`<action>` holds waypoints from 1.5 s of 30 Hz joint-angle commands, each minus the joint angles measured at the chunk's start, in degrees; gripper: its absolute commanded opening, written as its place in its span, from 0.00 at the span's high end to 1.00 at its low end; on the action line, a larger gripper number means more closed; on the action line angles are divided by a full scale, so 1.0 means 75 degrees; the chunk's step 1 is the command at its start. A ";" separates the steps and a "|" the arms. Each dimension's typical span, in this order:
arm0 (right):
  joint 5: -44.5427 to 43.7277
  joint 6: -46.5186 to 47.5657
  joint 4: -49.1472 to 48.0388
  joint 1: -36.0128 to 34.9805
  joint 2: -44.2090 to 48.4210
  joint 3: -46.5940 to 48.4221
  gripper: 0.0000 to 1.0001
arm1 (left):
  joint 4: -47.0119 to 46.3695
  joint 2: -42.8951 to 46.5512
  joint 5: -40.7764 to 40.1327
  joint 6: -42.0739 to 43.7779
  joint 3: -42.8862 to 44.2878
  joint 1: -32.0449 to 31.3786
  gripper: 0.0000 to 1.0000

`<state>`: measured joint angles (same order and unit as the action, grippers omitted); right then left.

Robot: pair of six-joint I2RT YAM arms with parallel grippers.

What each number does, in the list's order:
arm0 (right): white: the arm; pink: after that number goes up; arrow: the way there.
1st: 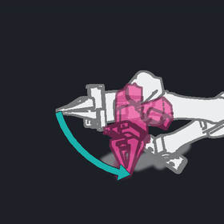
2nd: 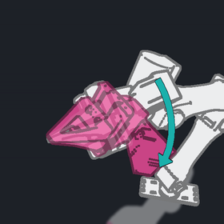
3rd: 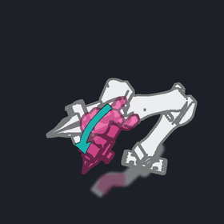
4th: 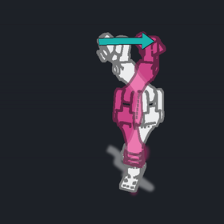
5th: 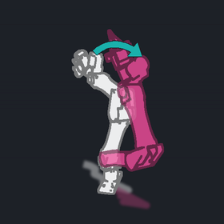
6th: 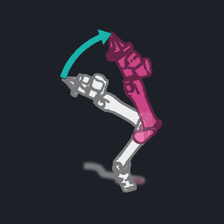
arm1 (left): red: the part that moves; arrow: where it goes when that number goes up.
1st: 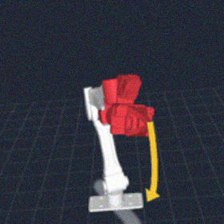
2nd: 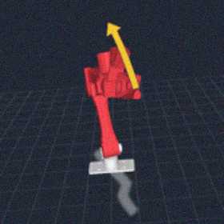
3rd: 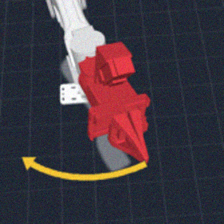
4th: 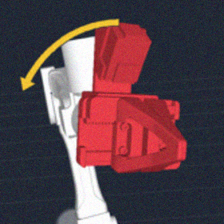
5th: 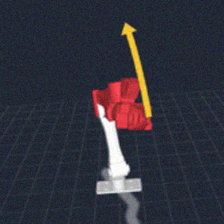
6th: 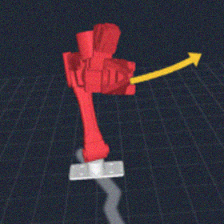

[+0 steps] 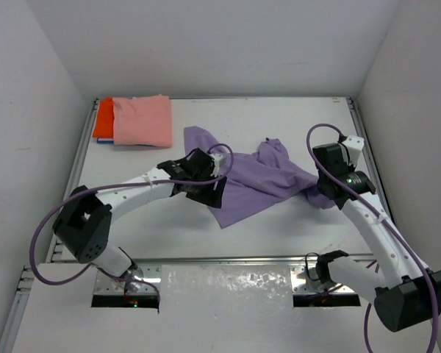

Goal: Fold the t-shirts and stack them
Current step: Flatten out the tshirt

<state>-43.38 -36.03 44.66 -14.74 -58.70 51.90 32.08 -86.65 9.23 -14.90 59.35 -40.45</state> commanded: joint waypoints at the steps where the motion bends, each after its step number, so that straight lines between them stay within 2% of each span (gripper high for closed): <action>1: 0.0006 -0.0211 -0.0201 0.0032 0.0221 -0.0251 1.00 | -0.0410 -0.0235 -0.0223 -0.0451 -0.0144 -0.0313 0.38; 4: -0.0005 -0.0317 -0.0131 0.0032 0.0268 -0.0369 1.00 | -0.0620 -0.0504 -0.0001 -0.0720 -0.0331 -0.0466 0.38; 7: -0.0052 -0.0364 -0.0096 0.0032 0.0338 -0.0404 1.00 | -0.0819 -0.0704 -0.0140 -0.0756 -0.0390 -0.0992 0.37; 16: -0.0193 -0.0305 0.0033 0.0032 0.0478 -0.0369 1.00 | -0.0960 -0.1289 -0.0364 -0.0604 -0.0285 -0.1286 0.37; 27: -0.0393 -0.0200 0.0127 0.0032 0.0678 -0.0357 1.00 | -0.0551 -0.2121 -0.0996 -0.0791 0.0219 -0.1568 0.45; 33: -0.0439 -0.0247 0.0115 0.0032 0.0783 -0.0498 1.00 | -0.0504 -0.2274 -0.1091 -0.1166 0.0102 -0.1697 0.65; 34: -0.0439 -0.0247 0.0103 0.0032 0.0818 -0.0521 1.00 | -0.0457 -0.2286 -0.1172 -0.1213 0.0102 -0.1697 0.76; 36: -0.0451 -0.0247 0.0092 0.0032 0.0853 -0.0568 1.00 | -0.0235 -0.2193 -0.1417 -0.1295 0.0149 -0.1709 0.88; 37: -0.0428 -0.0223 0.0092 0.0020 0.0888 -0.0615 1.00 | -0.0106 -0.2123 -0.1813 -0.1330 0.0253 -0.1709 0.97; 40: -0.0160 -0.0118 -0.0060 0.0020 0.0842 -0.0720 1.00 | 0.0714 -0.1667 -0.2891 -0.1389 0.0639 -0.1465 1.00; 43: 0.0006 -0.0327 0.0033 0.0032 0.0737 -0.0978 1.00 | 0.1055 -0.0847 -0.2920 -0.1564 0.0688 -0.0844 1.00; 45: 0.0169 -0.0422 -0.0036 0.0032 0.0748 -0.1305 1.00 | 0.1114 -0.0249 -0.2814 -0.1623 0.0454 -0.0024 1.00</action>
<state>-43.59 -37.78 45.34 -14.74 -52.97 44.38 37.30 -96.68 -7.86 -25.02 61.82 -47.55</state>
